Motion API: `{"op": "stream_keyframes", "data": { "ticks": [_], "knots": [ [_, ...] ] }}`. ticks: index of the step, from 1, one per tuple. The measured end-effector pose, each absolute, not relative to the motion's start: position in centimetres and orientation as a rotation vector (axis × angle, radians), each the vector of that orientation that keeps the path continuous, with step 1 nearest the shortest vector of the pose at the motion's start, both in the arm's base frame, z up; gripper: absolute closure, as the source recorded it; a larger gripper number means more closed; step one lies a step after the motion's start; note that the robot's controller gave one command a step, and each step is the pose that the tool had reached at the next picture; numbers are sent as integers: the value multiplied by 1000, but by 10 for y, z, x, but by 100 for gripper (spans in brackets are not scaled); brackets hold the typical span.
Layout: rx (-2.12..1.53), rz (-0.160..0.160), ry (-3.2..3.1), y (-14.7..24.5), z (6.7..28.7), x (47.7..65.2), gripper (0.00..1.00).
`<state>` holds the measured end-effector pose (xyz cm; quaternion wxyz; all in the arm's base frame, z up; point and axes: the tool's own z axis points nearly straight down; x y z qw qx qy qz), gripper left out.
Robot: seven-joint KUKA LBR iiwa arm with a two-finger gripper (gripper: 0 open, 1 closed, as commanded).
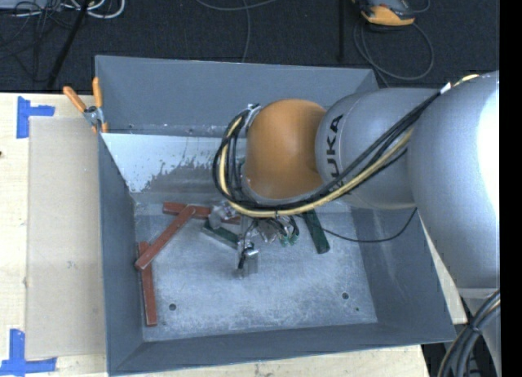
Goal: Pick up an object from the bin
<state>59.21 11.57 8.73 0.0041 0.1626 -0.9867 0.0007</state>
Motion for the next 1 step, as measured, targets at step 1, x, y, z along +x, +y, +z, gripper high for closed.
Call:
{"op": "stream_keyframes", "data": {
  "ticks": [1],
  "knots": [
    [303, 1, -3131, 43, 70, 619, 0]
  ]
}}
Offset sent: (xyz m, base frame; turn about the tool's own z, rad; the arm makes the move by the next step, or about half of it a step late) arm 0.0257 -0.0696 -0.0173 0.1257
